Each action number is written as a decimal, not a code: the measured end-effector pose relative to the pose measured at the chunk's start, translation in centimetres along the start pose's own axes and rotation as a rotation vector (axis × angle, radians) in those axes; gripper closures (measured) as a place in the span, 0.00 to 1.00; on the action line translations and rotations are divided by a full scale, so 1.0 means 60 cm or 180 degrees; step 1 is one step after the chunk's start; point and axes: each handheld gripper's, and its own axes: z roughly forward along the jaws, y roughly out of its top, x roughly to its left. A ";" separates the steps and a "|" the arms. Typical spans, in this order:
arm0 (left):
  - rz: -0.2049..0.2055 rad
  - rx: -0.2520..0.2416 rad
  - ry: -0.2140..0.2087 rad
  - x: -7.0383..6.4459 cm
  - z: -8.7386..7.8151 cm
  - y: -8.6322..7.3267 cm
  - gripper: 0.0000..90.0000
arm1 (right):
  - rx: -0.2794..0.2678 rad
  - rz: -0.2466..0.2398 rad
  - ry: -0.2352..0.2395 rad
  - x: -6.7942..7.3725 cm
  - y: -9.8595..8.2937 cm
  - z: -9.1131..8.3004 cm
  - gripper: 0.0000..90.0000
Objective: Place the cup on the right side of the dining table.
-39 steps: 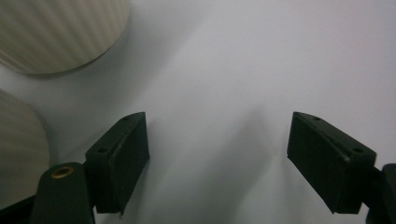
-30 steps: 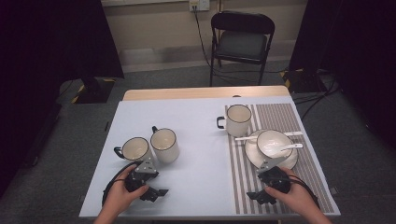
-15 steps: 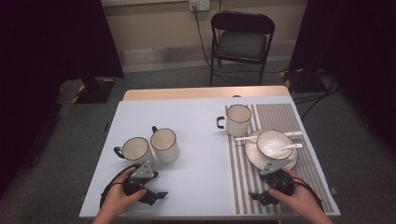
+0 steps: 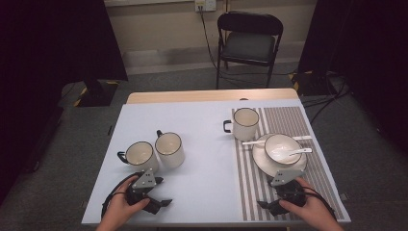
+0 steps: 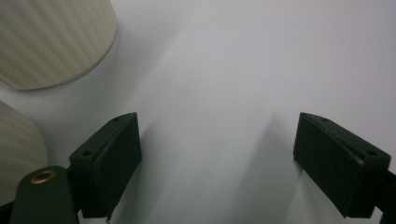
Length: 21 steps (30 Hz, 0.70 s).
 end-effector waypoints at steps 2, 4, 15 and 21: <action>0.0006 -0.0026 -0.0007 0.000 0.000 -0.002 0.16 | -0.0020 -0.0064 -0.0002 0.000 -0.002 0.000 0.19; 0.0014 -0.0040 -0.0005 0.000 -0.001 -0.003 0.15 | -0.0033 -0.0101 -0.0012 0.002 -0.004 0.001 0.17; 0.0014 -0.0059 -0.0005 0.000 0.000 -0.004 0.15 | -0.0134 -0.0196 0.0046 -0.001 -0.012 0.001 0.15; 0.0015 -0.0061 -0.0006 0.000 0.000 -0.004 0.15 | -0.0207 -0.0234 0.0076 -0.002 -0.018 0.001 0.15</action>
